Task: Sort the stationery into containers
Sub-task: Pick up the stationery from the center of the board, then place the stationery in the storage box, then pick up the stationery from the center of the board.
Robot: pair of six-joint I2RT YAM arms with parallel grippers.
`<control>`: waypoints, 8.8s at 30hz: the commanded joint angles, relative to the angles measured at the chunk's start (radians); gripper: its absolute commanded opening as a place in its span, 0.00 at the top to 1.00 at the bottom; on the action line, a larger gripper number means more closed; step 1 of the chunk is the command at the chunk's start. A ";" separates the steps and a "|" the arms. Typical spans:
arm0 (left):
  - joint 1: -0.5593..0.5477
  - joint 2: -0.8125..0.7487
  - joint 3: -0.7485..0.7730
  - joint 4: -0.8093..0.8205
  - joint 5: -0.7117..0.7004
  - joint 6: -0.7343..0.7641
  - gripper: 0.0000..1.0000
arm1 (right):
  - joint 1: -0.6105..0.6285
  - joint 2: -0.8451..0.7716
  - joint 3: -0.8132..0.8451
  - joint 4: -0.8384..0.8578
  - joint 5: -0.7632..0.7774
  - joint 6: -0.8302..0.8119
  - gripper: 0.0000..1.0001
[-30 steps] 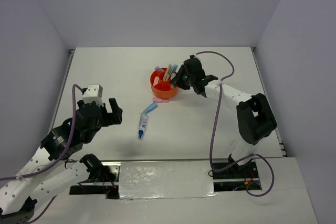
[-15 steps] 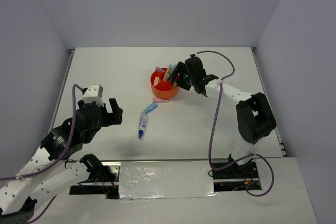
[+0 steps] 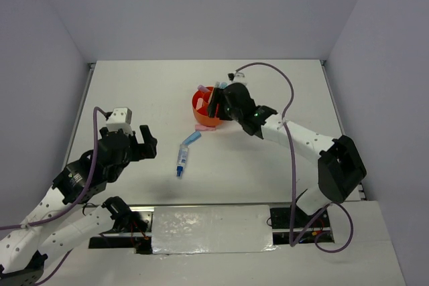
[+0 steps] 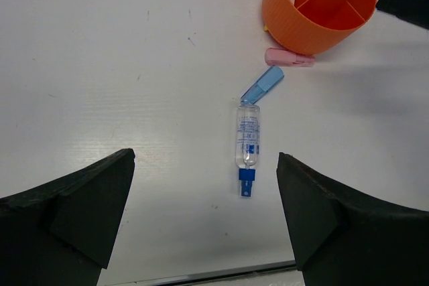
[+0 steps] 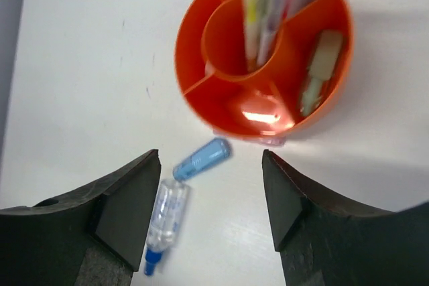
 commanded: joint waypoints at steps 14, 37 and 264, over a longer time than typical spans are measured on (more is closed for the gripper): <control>-0.001 0.646 0.023 0.470 0.311 0.142 0.06 | 0.214 -0.484 -0.510 0.017 0.240 0.101 0.27; 0.096 1.143 0.148 0.718 0.403 0.420 0.30 | 0.211 -1.019 -0.527 -0.327 0.190 0.005 0.24; -0.234 1.213 0.056 1.064 0.014 0.027 0.01 | -0.162 -1.169 -0.656 0.250 -0.335 -0.186 0.17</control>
